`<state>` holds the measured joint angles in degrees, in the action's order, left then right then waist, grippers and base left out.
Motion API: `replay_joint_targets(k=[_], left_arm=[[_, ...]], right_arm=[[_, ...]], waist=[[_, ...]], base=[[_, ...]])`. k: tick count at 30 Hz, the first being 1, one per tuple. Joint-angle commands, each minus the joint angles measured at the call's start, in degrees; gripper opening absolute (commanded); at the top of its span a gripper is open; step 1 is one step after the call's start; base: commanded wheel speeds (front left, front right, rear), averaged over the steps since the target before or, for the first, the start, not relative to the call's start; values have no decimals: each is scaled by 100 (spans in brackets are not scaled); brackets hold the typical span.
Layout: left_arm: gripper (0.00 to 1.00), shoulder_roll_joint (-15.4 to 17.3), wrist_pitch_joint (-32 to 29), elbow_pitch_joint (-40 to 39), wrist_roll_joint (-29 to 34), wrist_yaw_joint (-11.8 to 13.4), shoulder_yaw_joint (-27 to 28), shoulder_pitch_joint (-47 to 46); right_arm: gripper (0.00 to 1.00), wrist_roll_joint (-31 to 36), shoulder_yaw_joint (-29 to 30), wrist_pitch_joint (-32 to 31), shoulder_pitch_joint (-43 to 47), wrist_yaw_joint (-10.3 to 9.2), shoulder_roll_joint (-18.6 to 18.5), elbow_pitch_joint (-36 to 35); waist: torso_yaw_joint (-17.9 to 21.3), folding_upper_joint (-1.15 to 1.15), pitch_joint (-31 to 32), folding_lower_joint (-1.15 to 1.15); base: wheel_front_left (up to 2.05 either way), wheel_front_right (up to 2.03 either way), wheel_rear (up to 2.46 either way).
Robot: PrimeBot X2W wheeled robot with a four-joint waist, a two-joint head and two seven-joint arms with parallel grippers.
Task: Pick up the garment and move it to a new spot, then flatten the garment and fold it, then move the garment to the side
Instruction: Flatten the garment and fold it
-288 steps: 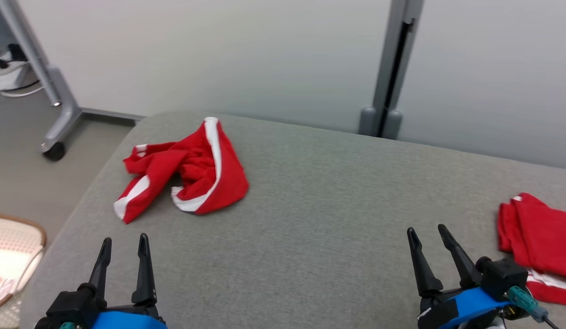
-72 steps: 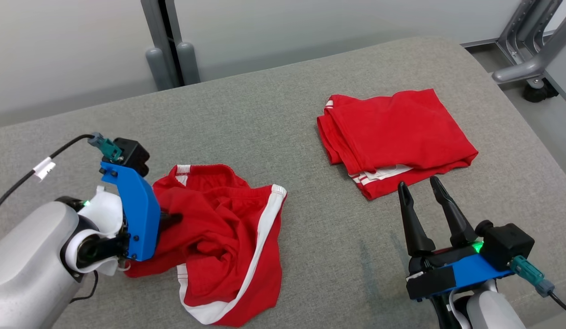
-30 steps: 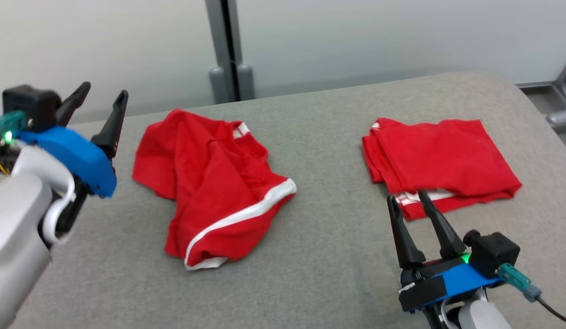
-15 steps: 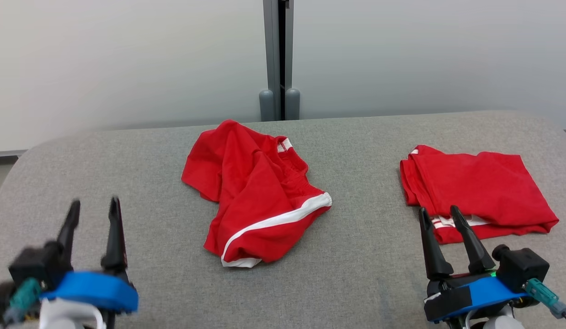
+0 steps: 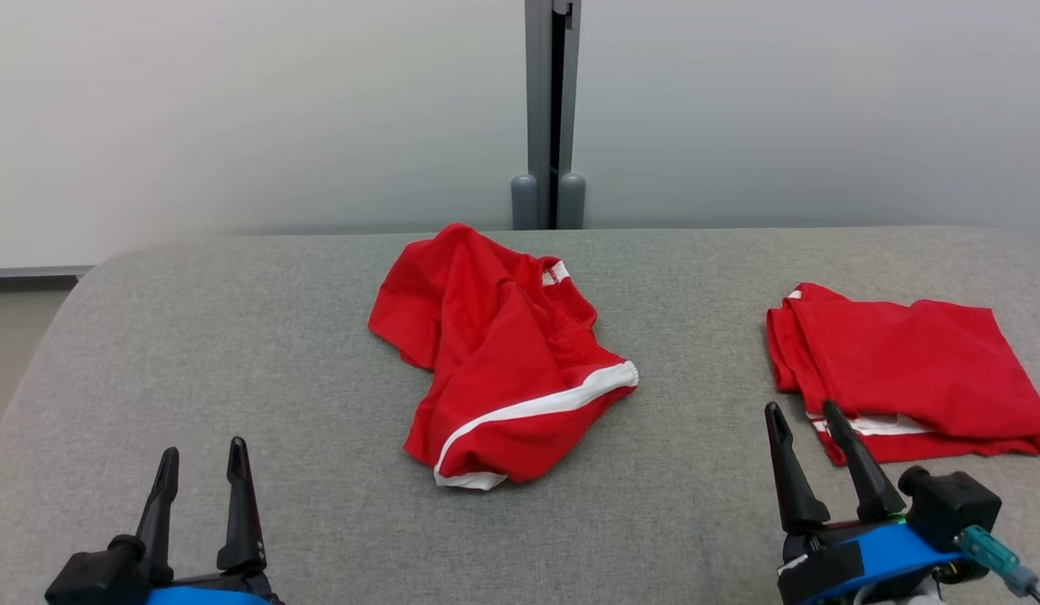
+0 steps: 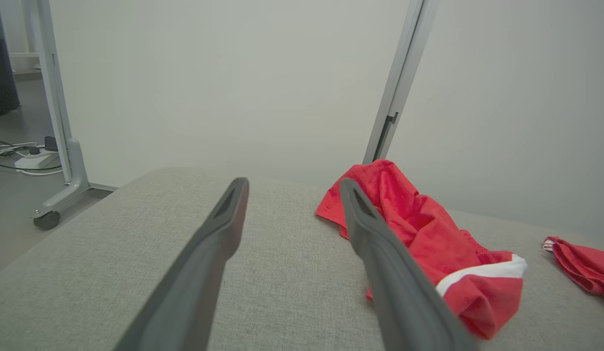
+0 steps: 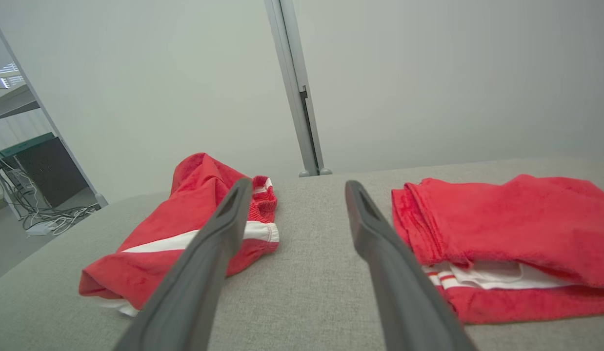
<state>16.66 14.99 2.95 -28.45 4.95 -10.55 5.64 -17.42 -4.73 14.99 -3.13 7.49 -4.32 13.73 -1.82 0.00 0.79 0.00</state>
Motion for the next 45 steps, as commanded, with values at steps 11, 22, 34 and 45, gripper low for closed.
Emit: replay_joint_targets(k=[11,22,34,45], left_arm=[[100,-653,26,440,504,-643,222,-258],[100,-975,26,760,799,-944,569,-601],[100,-1128,26,873,1003,-1093,1006,-672],[100,-1145,26,958,1143,-1178,1118,-436]], right_arm=[[100,-573,-352,-1566,-1829,1,-185,1475],[100,-838,114,-3700,-3900,2,-488,4253],[0,-980,217,-4462,-4383,2,-278,5460],[0,-1621,-667,-3838,-3637,2,-396,4148]], waist=[[-656,0,-316,0],[-1423,0,-705,0],[-1653,0,-749,0],[-1054,0,-286,0]], base=[[0,0,0],[0,0,0],[0,0,0],[0,0,0]])
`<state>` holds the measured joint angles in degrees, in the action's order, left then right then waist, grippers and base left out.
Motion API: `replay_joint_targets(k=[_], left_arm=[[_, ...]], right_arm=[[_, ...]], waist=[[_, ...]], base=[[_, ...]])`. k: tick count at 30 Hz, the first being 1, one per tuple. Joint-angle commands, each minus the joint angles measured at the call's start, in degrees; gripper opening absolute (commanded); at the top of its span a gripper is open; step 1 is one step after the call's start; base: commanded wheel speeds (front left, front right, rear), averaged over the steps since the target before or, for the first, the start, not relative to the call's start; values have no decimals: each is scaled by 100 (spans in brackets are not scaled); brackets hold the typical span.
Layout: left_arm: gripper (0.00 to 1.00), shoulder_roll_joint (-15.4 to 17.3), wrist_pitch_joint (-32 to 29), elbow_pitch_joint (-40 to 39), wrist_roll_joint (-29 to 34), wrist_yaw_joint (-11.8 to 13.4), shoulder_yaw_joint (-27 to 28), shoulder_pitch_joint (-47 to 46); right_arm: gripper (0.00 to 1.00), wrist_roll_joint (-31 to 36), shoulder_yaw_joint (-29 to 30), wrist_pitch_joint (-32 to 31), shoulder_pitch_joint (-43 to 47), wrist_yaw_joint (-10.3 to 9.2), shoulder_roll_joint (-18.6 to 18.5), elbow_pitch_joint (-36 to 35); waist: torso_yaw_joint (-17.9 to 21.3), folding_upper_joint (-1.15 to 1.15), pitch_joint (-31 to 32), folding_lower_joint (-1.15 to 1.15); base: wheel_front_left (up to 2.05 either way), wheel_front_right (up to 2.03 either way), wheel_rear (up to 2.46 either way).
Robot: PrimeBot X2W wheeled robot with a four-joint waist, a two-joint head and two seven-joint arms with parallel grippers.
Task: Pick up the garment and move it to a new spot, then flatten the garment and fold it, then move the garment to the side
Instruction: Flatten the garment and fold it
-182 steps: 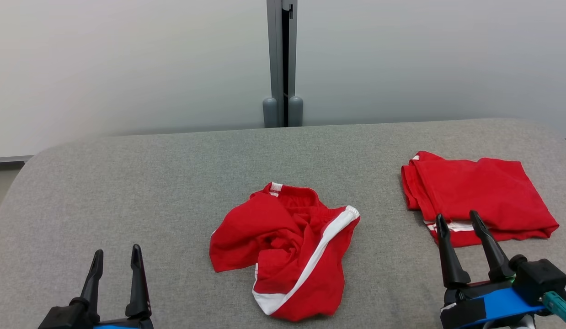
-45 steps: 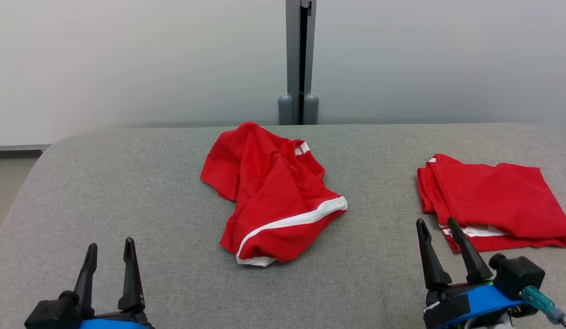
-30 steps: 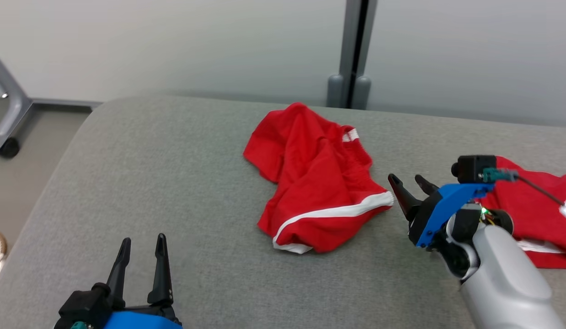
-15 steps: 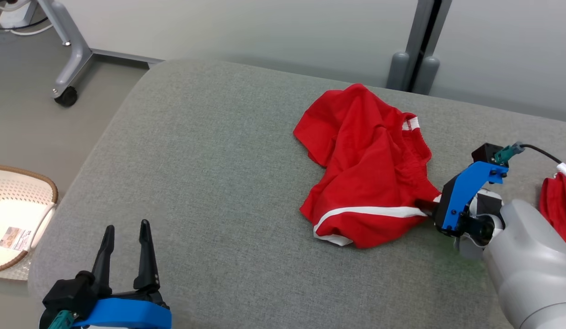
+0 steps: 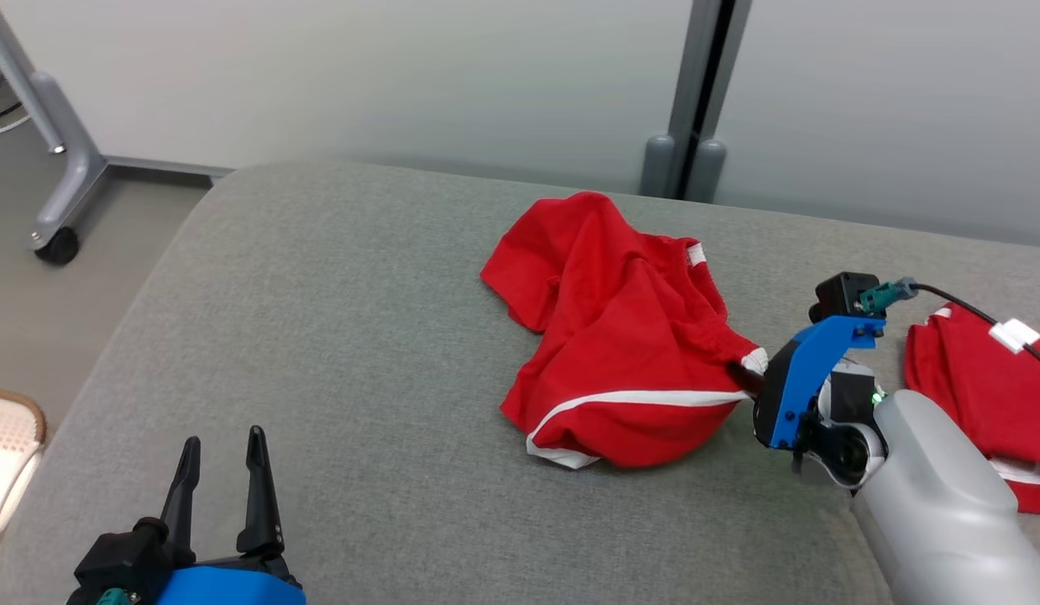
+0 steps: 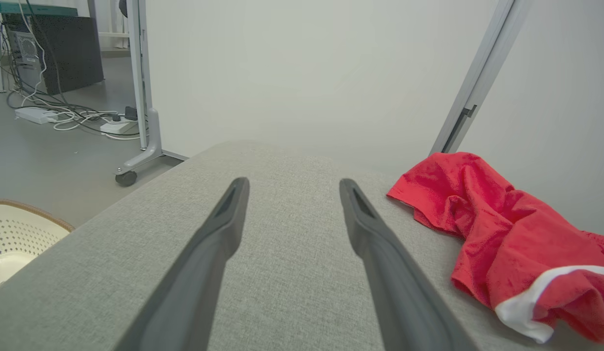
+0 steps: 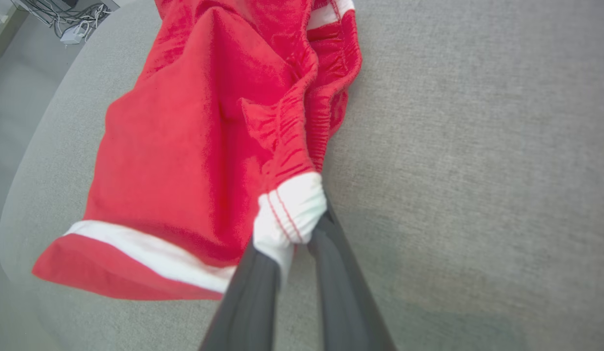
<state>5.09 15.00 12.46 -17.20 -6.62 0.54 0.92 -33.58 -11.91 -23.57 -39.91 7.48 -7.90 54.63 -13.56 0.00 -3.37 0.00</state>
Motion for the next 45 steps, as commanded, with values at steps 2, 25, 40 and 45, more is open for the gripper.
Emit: replay_joint_targets(k=[2,25,40,45], left_arm=[[100,7,24,10,27,-36,-5,75],[100,5,24,297,1,-88,-70,217],[100,30,25,324,-47,-95,-176,144],[100,99,25,312,-3,-100,-292,145]], right_arm=[[0,-134,-174,-25,319,3,-114,-290],[100,1114,1177,-279,3126,2,-247,-3601],[100,1659,823,3466,3779,3,238,-4519],[100,1748,876,3739,3753,3,303,-4263]], waist=[[262,0,190,0],[875,0,362,0],[1012,0,449,0],[1136,0,423,0]], base=[[0,0,0],[0,0,0],[0,0,0],[0,0,0]])
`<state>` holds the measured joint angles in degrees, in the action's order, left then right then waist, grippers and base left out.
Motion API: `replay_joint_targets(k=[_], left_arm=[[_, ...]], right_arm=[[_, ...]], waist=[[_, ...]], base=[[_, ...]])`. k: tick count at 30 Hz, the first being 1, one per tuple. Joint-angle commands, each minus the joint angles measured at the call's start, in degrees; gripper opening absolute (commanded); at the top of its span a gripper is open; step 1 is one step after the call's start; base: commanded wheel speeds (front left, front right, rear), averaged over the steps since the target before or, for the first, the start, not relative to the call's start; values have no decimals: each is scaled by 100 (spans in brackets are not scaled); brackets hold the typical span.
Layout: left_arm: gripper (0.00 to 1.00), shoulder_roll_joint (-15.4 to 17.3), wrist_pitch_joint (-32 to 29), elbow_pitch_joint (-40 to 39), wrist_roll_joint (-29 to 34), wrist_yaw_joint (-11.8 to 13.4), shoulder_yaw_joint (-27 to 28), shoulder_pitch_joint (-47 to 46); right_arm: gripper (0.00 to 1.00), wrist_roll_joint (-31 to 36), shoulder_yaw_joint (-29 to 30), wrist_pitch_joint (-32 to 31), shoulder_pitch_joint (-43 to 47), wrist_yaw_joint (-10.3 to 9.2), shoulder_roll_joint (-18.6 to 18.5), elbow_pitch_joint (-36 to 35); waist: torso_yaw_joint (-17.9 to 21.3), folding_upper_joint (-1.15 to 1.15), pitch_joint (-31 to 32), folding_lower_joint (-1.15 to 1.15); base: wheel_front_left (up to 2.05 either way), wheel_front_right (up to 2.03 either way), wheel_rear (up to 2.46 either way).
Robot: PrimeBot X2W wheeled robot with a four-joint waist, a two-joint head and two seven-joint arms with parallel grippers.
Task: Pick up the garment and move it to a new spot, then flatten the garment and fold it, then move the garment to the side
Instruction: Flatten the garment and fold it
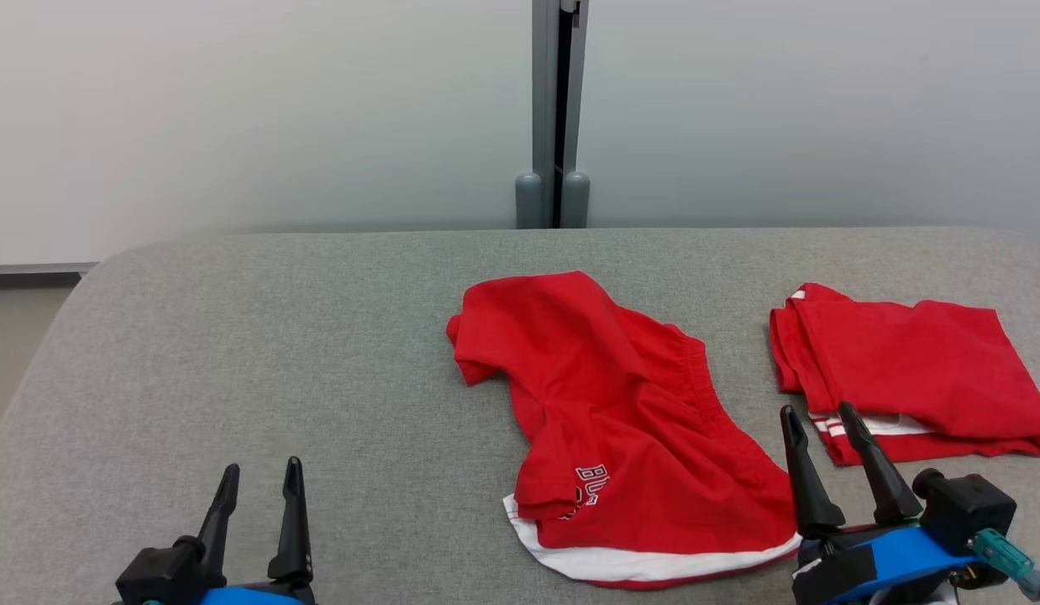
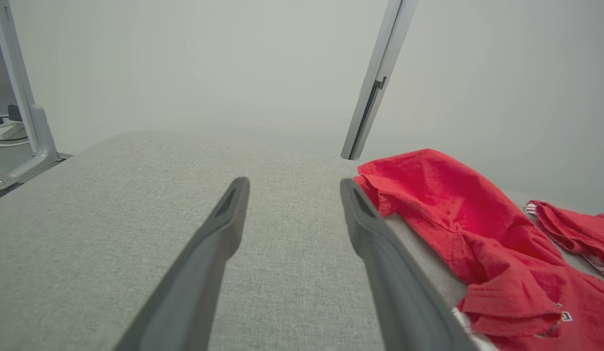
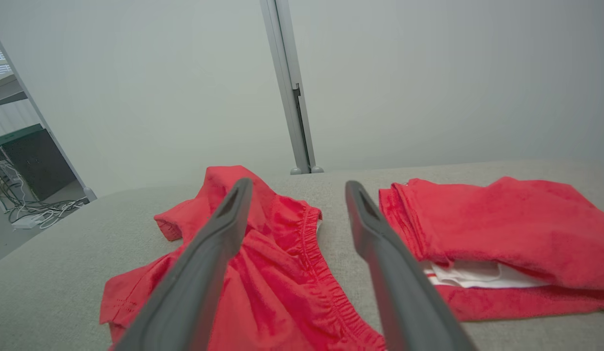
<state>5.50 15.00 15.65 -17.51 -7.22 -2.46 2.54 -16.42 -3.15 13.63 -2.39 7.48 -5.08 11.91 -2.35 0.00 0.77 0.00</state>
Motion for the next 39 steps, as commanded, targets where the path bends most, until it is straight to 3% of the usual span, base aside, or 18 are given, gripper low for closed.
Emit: replay_joint_targets(k=[1,4,9,14,17,21,24,31,36,37,38,39], left_arm=[[100,86,23,3,30,-28,-49,-47],[100,135,-440,40,-319,-28,-529,-236],[100,1232,-2262,-262,-1200,-21,-2334,-991],[100,2209,-4260,-748,-2872,-22,-3574,-1951],[100,2493,-5180,-754,-3869,-22,-3845,-2427],[100,2688,-6207,-576,-4700,-22,-4222,-2747],[100,2837,-6456,-520,-4803,-22,-4399,-2993],[100,2791,-6235,-166,-4882,-23,-4664,-3247],[100,2831,-6102,-11,-4898,-23,-4793,-3373],[58,2880,-5972,82,-4877,-23,-4809,-3468],[58,2880,-5972,82,-4877,-23,-4809,-3468],[32,2880,-5900,122,-4885,-23,-4815,-3512]], right_arm=[[100,31,-21,39,-36,3,21,45],[100,7,2,83,-139,3,11,116],[100,-56,1,118,-252,3,22,221],[100,-107,-66,135,-351,3,53,311],[100,-136,-138,144,-427,3,74,363],[100,-170,-220,154,-523,3,108,410],[100,-188,-167,157,-557,3,125,435],[100,-231,-150,160,-686,3,175,374],[100,-228,-116,161,-720,3,193,355],[100,-220,-99,161,-722,3,202,352],[100,-220,-99,161,-722,3,202,352],[100,-214,-84,161,-719,3,204,353]], waist=[[47,0,5,0],[110,0,-4,0],[271,0,-14,0],[567,0,-59,0],[818,0,-101,0],[1202,0,-179,0],[1433,0,-291,0],[1831,0,-564,0],[1910,0,-613,0],[1925,0,-618,0],[1925,0,-618,0],[1922,0,-615,0]], base=[[0,0,0],[0,0,0],[0,0,0],[0,0,0],[0,0,0],[0,0,0],[0,0,0],[0,0,0],[0,0,0],[0,0,0],[0,0,0],[0,0,0]])
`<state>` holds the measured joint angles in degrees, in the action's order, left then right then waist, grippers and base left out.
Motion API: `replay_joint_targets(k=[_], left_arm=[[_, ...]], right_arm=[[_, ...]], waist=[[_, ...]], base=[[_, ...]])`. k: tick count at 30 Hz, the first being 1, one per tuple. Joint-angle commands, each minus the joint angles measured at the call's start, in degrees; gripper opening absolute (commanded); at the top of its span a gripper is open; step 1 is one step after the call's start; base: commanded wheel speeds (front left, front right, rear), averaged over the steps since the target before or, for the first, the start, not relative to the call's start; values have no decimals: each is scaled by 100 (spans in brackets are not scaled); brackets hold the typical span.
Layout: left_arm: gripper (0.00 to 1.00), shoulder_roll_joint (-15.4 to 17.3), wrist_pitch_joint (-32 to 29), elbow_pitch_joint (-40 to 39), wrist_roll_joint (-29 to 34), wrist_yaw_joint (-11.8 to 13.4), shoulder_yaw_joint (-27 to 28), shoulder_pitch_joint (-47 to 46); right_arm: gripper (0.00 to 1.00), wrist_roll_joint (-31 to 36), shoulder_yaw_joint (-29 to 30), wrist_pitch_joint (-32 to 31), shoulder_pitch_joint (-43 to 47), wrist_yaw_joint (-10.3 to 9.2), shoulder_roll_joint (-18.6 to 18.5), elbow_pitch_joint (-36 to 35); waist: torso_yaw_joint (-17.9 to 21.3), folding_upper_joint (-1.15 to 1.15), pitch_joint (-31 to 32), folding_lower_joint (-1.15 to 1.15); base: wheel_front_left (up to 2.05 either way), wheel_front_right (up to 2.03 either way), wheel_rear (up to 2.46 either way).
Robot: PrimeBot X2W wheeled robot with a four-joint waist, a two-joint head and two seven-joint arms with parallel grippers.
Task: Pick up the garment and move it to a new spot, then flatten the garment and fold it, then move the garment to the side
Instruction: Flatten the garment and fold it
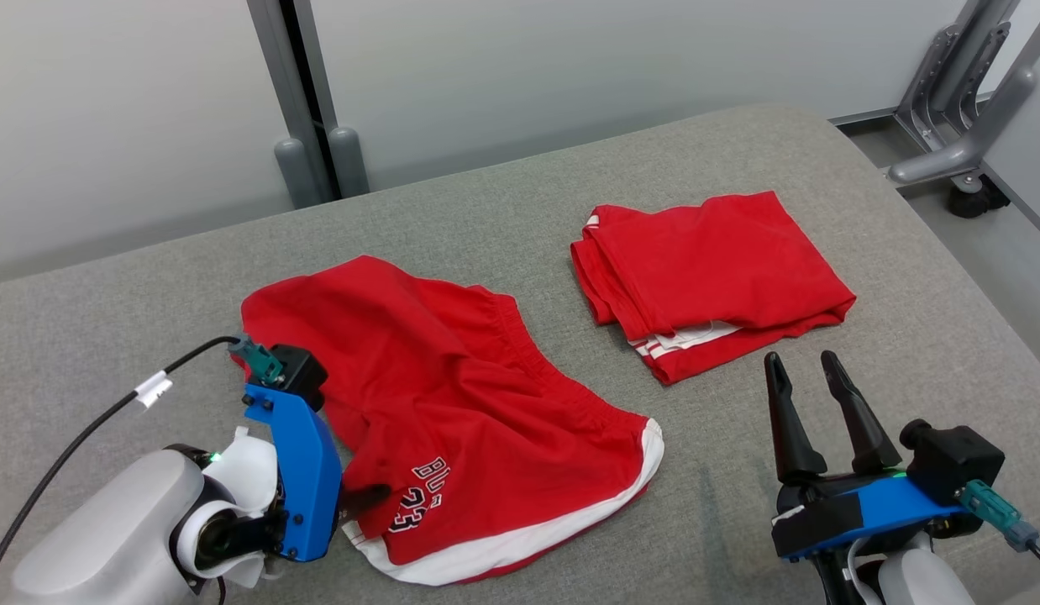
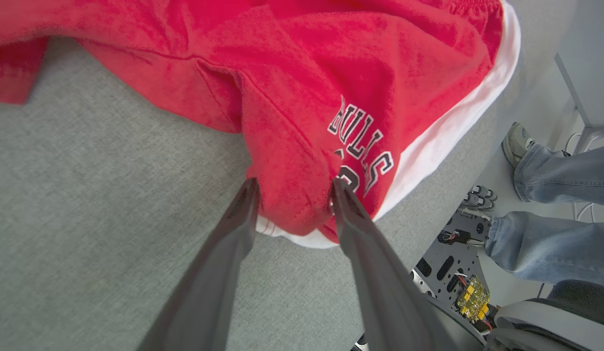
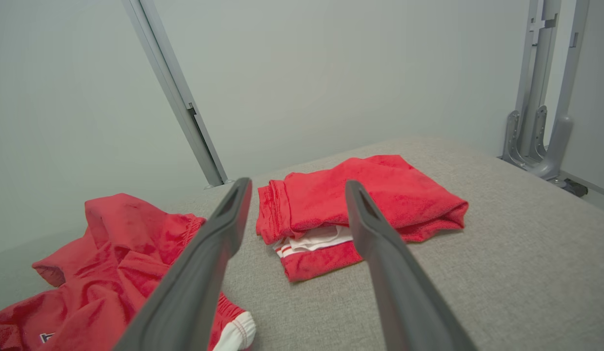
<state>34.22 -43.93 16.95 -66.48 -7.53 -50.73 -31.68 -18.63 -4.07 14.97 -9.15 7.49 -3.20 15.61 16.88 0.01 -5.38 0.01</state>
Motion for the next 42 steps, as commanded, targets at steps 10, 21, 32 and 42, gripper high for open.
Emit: replay_joint_targets(k=[10,21,32,42], left_arm=[[0,307,266,-39,-845,8,464,-354],[0,1007,123,-293,-1215,324,883,-217],[100,575,1281,1450,-848,128,962,-231],[100,554,2505,1827,-104,-10,752,-656]], right_arm=[[100,65,127,27,90,1,23,14],[100,35,-12,27,20,1,-61,204],[100,-73,-297,27,-297,2,-83,378],[100,-106,-291,27,-189,2,-71,375]], waist=[[-279,-1,127,-1],[-395,-1,89,-1],[-13,-1,-166,-1],[-366,-1,-76,-1]], base=[[0,0,0],[0,0,0],[0,0,0],[0,0,0]])
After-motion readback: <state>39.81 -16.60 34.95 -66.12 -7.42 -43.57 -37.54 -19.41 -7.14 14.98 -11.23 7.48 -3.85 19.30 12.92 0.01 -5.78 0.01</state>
